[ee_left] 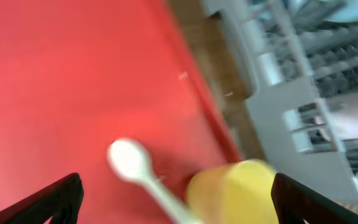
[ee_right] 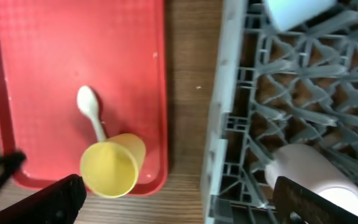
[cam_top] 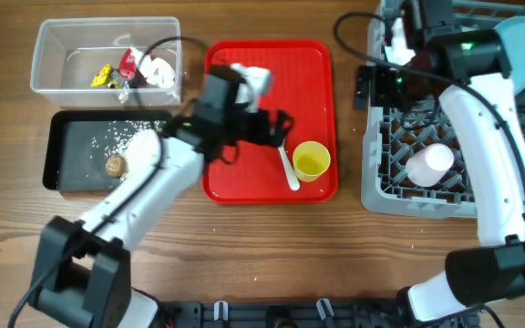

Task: Sort waste into correct bins and load items into the dishwasher rack
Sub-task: 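Reach the left gripper to the yellow cup on the red tray and grasp it, then lift the yellow cup and pass it to the right gripper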

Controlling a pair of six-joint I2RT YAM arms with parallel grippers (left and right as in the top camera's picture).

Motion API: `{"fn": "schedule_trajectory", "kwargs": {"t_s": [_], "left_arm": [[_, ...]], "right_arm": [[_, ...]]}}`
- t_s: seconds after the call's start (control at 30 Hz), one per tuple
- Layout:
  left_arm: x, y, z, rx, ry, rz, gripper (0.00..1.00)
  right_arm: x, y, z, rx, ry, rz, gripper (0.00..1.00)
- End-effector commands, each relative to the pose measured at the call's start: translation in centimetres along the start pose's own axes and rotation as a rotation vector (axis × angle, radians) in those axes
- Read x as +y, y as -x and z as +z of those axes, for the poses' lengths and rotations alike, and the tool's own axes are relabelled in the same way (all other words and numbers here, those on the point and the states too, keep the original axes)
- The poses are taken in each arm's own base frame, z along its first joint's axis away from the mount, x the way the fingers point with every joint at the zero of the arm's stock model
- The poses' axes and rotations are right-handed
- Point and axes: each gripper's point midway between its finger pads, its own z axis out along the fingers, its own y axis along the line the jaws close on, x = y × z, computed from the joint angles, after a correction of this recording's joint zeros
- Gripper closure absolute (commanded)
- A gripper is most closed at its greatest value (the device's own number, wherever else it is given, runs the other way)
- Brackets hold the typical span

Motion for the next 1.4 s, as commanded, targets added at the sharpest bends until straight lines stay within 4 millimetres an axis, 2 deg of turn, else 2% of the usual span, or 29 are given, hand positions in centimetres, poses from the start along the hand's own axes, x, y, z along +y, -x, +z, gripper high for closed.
{"fn": "schedule_trajectory", "kwargs": {"t_s": [0.0,0.1,0.23,0.3,0.47,0.53,0.57,0.63,0.73,0.77,0.83,0.9,1.0,1.03,1.1,1.13,1.2,1.27,1.37], "left_arm": [[-1.8,0.8,1.0,-0.027,0.096,0.133,0.03],[-1.9,-2.4,4.0,0.074,0.101,0.143,0.07],[-2.4,-5.4,6.4,0.161,0.094,0.158,0.18],[-2.6,-6.7,7.2,0.197,0.094,0.165,0.32],[-2.6,-6.8,7.3,0.198,0.096,0.139,0.81],[-2.6,-6.8,7.3,0.197,0.099,0.104,0.93],[-2.6,-6.8,7.3,0.199,0.101,0.093,0.96],[-2.5,-7.0,7.2,0.206,0.105,0.083,0.96],[-2.2,-5.6,6.1,0.171,0.093,-0.021,0.96],[-2.5,-4.5,5.0,0.154,0.034,-0.070,0.96],[-3.1,-1.6,1.5,0.123,-0.180,-0.165,0.96],[-2.0,0.4,-1.4,0.098,-0.320,-0.267,0.96],[-0.1,2.6,-6.5,0.065,-0.603,-0.362,0.96],[0.6,3.4,-8.5,0.039,-0.694,-0.371,0.96],[0.5,4.2,-11.3,0.007,-0.837,-0.331,0.96],[0.4,4.3,-11.6,0.004,-0.857,-0.321,0.96],[0.1,4.2,-11.6,0.008,-0.863,-0.314,0.96],[-0.2,4.2,-11.5,0.010,-0.868,-0.304,0.96],[-0.3,4.2,-11.4,0.012,-0.869,-0.303,0.96]], "right_arm": [[-2.1,0.7,-0.8,-0.024,-0.007,0.070,0.00],[-3.7,0.7,-0.9,-0.024,-0.021,0.085,0.00],[-3.8,0.7,-0.9,-0.021,-0.023,0.079,0.00],[-3.8,0.6,-0.9,-0.019,-0.023,0.079,0.00],[-3.8,0.2,-0.9,-0.002,-0.024,0.080,0.00],[-3.8,0.1,-0.9,0.003,-0.025,0.081,0.00],[-3.7,0.1,-0.9,0.004,-0.022,0.081,0.00],[-3.1,0.0,-0.9,0.008,0.017,0.080,0.00],[-2.7,0.0,-0.9,0.012,0.039,0.080,0.00],[-2.1,0.1,-1.0,0.011,0.073,0.079,0.00],[0.2,0.6,-1.3,-0.010,0.205,0.016,0.00],[2.0,1.4,-1.8,-0.042,0.313,-0.025,0.00],[5.5,2.7,-2.9,-0.104,0.528,-0.083,0.01],[7.3,3.1,-3.3,-0.133,0.643,-0.129,0.01],[10.7,3.3,-3.3,-0.174,0.837,-0.200,0.01],[11.4,3.2,-3.1,-0.177,0.870,-0.209,0.02],[14.5,2.2,-2.4,-0.182,1.050,-0.258,0.01],[16.6,1.5,-1.5,-0.180,1.144,-0.269,0.01],[18.7,0.7,-1.3,-0.187,1.215,-0.298,0.01]]}}
